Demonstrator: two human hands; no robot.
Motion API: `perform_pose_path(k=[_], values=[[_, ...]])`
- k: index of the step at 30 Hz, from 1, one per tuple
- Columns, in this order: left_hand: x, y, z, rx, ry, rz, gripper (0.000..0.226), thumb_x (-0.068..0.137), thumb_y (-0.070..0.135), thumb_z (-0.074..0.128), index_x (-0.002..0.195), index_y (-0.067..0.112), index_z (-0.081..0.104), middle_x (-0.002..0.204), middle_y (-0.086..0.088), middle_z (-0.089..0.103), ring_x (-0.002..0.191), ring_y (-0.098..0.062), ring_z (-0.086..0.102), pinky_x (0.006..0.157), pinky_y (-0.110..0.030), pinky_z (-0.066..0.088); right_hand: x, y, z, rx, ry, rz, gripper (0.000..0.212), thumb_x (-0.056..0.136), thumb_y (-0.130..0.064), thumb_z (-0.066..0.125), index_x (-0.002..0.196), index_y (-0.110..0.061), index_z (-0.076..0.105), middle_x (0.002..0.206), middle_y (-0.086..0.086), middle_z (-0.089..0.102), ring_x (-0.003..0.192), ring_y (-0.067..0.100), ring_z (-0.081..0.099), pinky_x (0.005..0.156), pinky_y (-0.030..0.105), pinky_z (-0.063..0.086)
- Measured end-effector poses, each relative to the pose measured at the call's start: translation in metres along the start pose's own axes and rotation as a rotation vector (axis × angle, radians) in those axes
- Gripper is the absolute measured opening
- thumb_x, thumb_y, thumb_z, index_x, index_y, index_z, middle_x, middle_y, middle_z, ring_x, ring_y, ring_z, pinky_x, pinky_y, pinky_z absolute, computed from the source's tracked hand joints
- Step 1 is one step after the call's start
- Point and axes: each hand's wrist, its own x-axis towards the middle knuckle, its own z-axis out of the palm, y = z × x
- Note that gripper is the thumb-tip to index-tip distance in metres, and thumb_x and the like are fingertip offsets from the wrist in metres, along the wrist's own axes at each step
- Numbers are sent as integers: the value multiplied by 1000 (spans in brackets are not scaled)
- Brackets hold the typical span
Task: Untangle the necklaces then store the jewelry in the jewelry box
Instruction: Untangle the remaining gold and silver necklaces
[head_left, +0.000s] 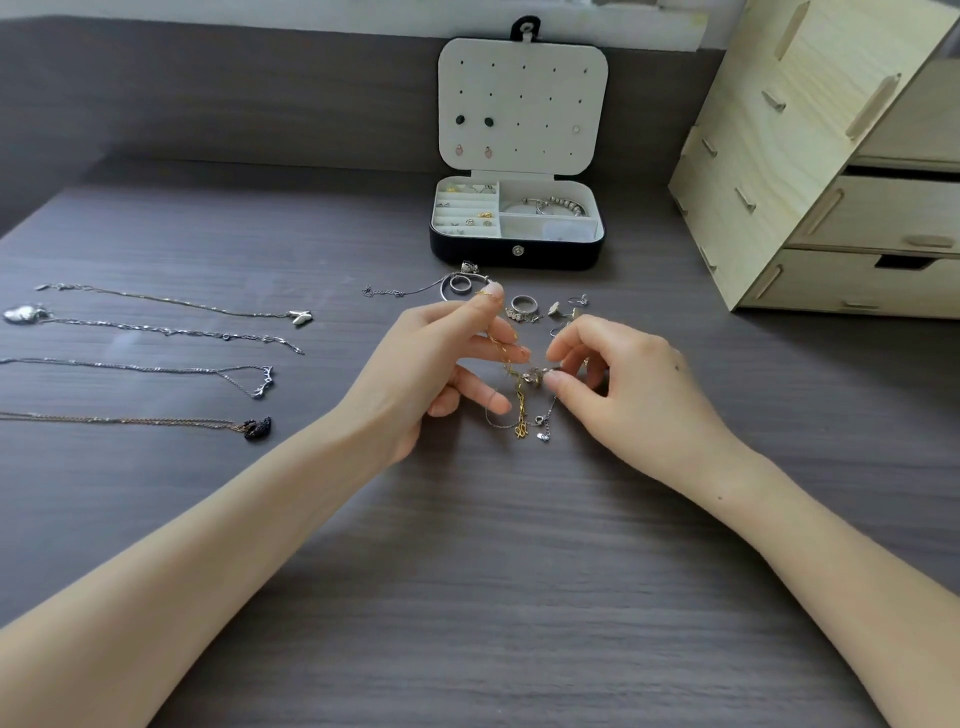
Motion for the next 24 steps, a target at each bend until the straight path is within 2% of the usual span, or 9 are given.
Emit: perform_pose_path(k=[4,8,12,15,20,24], values=[[2,0,-2,-6,25,-23,37,93,45,48,83,12,60,85,-7,74,45,-21,63,34,-17,13,-5,-3,-1,-50,47,-179,11,77,-34,64,81,-23,65,77,-9,60,72,10,46,68,23,37],[5,1,-3,-6,35,-45,38,92,46,49,85,11,59,86,-9,74,46,-22,64,35,-18,13,-11,-8,0,-113,-59,-337,25,75,-47,56,77,-27,72,77,-7,60,74,18,50,64,29,41],[6,2,-5,-5,36,-62,39,92,47,49,86,10,59,86,-10,74,49,-23,65,35,-18,14,-10,-5,5,-184,-40,-453,26,80,-36,53,74,-20,73,73,-3,62,68,21,51,58,28,44],[6,2,-7,22,42,-31,38,93,45,49,83,10,58,81,-10,73,52,-24,66,32,-16,21,-10,-2,7,-228,-24,-518,25,84,-28,51,73,-13,68,74,0,61,67,23,51,62,30,39],[6,0,-7,124,49,65,36,94,43,49,81,11,61,81,-10,70,59,-23,66,34,-18,32,-9,-2,10,-245,-48,-512,22,85,-27,49,74,-12,61,77,1,59,73,20,46,65,31,36],[9,-2,-9,186,78,125,36,93,44,49,76,17,63,79,-5,72,61,-18,63,48,-23,41,-11,-5,3,-72,-74,-440,20,87,-28,48,79,-13,58,82,-3,58,78,18,46,72,26,36]])
